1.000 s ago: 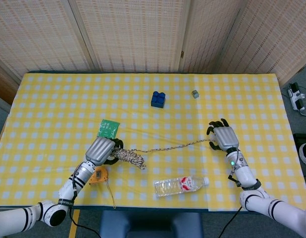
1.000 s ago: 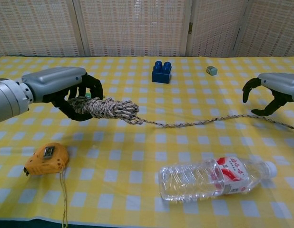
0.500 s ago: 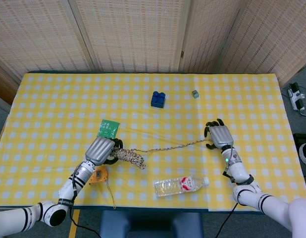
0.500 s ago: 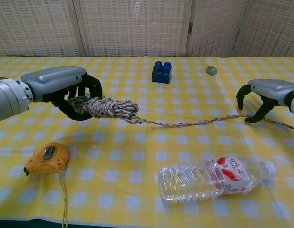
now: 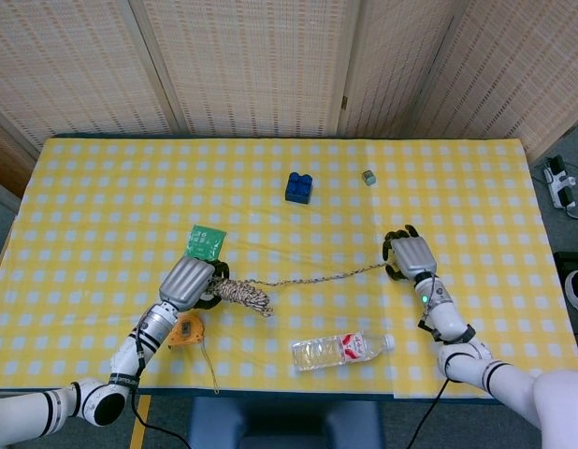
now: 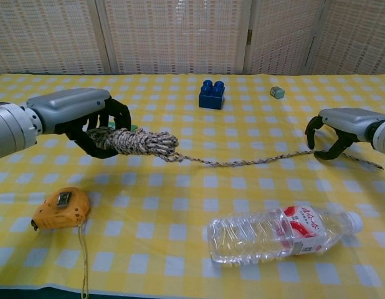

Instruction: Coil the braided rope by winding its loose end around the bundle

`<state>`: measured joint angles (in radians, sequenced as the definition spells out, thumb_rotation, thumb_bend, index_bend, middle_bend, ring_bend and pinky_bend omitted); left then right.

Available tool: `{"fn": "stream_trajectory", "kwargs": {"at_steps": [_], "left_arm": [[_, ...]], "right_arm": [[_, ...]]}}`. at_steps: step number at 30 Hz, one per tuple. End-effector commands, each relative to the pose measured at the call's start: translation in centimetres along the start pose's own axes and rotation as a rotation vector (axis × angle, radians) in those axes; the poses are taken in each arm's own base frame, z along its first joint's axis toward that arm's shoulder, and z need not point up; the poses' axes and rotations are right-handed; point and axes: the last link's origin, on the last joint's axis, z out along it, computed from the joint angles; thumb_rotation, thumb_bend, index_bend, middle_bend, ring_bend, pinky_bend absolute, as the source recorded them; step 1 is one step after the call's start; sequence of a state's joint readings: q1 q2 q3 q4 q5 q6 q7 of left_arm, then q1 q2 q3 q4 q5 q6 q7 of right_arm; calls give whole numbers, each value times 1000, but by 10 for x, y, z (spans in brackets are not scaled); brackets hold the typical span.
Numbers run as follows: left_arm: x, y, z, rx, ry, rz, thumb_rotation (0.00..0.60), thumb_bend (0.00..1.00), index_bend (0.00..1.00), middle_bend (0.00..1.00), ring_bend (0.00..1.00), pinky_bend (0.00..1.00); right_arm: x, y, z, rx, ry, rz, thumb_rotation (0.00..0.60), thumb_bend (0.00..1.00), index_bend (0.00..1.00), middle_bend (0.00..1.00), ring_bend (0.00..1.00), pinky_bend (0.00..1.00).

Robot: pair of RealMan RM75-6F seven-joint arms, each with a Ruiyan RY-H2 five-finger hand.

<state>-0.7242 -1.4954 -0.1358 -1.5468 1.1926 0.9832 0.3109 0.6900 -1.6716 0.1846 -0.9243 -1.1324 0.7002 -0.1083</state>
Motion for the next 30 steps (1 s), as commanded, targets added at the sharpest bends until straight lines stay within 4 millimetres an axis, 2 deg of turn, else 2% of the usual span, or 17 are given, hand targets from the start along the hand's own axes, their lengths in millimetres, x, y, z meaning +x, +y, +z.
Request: {"fn": "stream_trajectory", "kwargs": {"at_steps": [1,22,25,30], "left_arm": [[-1,0,0,1,-3,0,600,597,676,674,600,580],[0,-4,1,13,9,-21,600,598,676,674,599,580],[5,-5,2,21,22,-46,600,601,676,674,599,581],[19,-1,3,37,66,-121,600,610,676,674,600,581]], "right_arm": [[-2,-1,1,2,-7,-6,600,419,525,257,175,65],[-6,-6,2,-3,5,-43,600,483,599,304,201,82],[-1,-8,-2,8,34,-34,600,491,602,306,202,82],[18,-14,-18,60,127,-2,600,495,606,307,204,82]]}}
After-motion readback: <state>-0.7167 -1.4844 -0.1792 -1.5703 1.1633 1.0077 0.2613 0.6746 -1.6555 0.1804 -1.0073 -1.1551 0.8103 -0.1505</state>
